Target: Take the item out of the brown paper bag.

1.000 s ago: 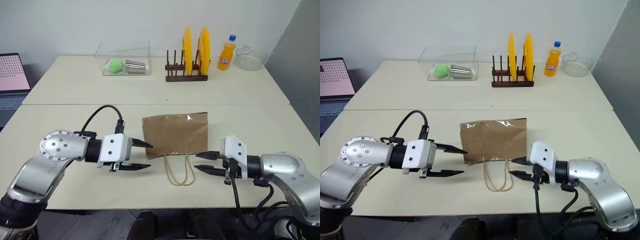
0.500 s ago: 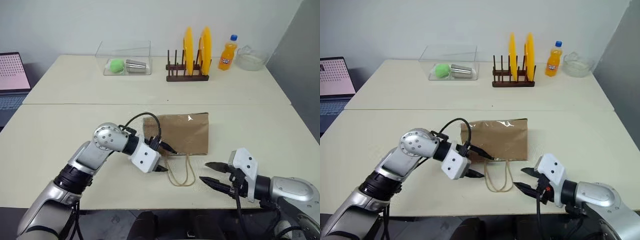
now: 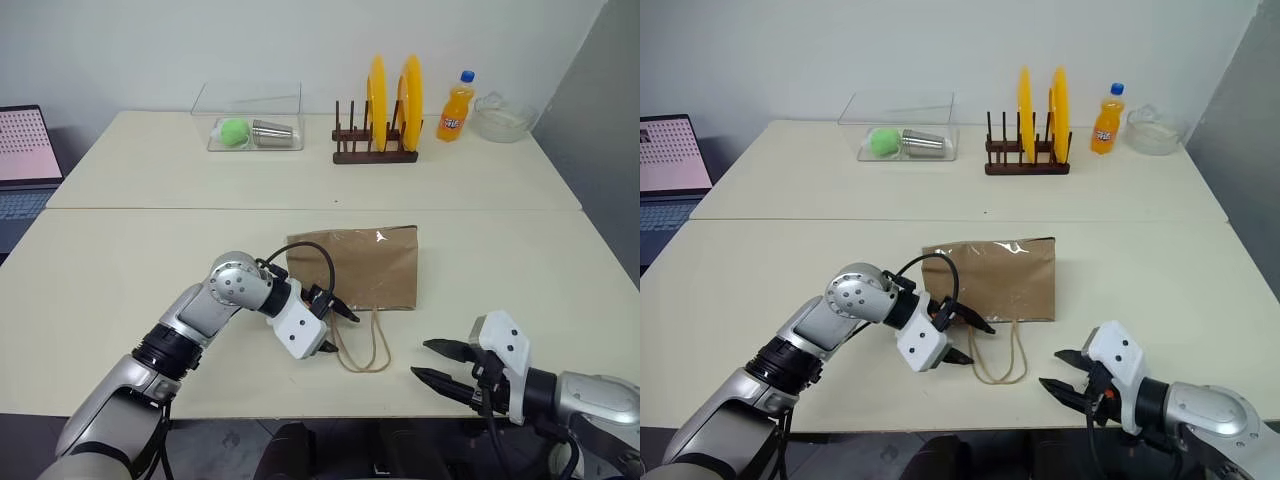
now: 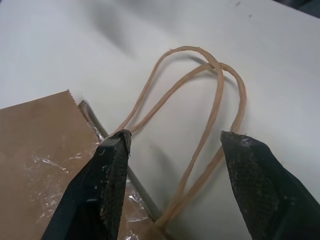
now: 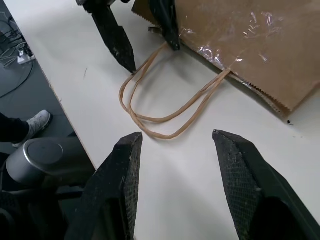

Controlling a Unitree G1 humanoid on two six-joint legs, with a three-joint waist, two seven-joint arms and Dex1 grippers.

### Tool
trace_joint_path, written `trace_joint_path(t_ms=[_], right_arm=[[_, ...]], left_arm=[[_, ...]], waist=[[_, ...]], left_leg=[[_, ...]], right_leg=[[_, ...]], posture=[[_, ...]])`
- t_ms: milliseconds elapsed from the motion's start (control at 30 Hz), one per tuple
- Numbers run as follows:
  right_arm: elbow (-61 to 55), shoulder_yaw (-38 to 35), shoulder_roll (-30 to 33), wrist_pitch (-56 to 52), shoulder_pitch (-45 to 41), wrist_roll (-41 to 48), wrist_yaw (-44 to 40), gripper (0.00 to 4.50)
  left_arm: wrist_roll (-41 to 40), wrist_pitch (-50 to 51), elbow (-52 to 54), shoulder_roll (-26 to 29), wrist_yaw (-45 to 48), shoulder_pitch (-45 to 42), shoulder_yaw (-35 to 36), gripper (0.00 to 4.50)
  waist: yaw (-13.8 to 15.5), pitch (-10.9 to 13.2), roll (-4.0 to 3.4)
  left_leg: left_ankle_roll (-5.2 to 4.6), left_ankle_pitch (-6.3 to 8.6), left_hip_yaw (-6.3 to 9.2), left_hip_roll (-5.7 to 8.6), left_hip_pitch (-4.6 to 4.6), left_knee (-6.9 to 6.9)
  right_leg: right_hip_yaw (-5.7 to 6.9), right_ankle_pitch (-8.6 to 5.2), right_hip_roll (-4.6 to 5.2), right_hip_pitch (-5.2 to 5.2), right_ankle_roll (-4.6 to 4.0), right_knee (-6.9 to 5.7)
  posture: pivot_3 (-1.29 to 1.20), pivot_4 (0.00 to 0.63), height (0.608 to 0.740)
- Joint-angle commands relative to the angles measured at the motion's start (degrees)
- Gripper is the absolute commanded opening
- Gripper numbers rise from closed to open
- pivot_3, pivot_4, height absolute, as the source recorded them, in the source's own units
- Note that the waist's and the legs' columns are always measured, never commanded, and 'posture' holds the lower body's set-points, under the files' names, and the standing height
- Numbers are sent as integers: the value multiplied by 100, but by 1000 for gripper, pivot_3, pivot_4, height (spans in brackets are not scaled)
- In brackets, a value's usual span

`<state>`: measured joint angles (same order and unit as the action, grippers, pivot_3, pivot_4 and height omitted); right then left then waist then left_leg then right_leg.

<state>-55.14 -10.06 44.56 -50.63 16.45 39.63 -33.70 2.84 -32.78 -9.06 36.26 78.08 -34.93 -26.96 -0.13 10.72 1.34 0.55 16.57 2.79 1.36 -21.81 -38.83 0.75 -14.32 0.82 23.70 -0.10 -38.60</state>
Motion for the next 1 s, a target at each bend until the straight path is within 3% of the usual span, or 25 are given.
trace_joint_path(t_ms=[33, 533, 633, 900, 1000], right_arm=[[-486, -98, 139, 207, 1, 274, 209, 2334], [-486, -119, 772, 528, 13, 1105, 952, 2334], [-486, -110, 857, 546, -48, 1262, 1082, 2362], [-486, -87, 1071, 599, -183, 1643, 1319, 2362], [-486, -68, 1157, 652, -205, 1693, 1359, 2362]], left_arm=[[204, -269, -40, -124, -159, -72, -126, 3029], [591, -856, -573, -302, -408, -175, -360, 3029], [625, -910, -606, -388, -474, -204, -423, 2457], [627, -983, -716, -364, -428, -242, -515, 10], [480, -858, -622, -317, -385, -203, -454, 10]], waist=[[1, 0, 0], [5, -2, 3], [8, -3, 3], [6, -3, 4], [7, -3, 4]], left_leg=[[0, 0, 0, 0, 1, 0], [0, 0, 4, 0, 7, -2], [-1, 0, 5, 0, 9, -2], [-1, 0, 7, 0, 9, -2], [-1, 0, 7, 0, 9, -2]], right_leg=[[0, 0, 0, -2, 0, 0], [2, 1, -1, -16, 3, 9], [3, 1, -1, -20, 4, 9], [6, 2, -1, -21, 5, 11], [5, 2, -1, -21, 5, 12]], posture=[[0, 150, 740], [0, 150, 740], [0, 150, 740], [0, 150, 740], [0, 150, 740]])
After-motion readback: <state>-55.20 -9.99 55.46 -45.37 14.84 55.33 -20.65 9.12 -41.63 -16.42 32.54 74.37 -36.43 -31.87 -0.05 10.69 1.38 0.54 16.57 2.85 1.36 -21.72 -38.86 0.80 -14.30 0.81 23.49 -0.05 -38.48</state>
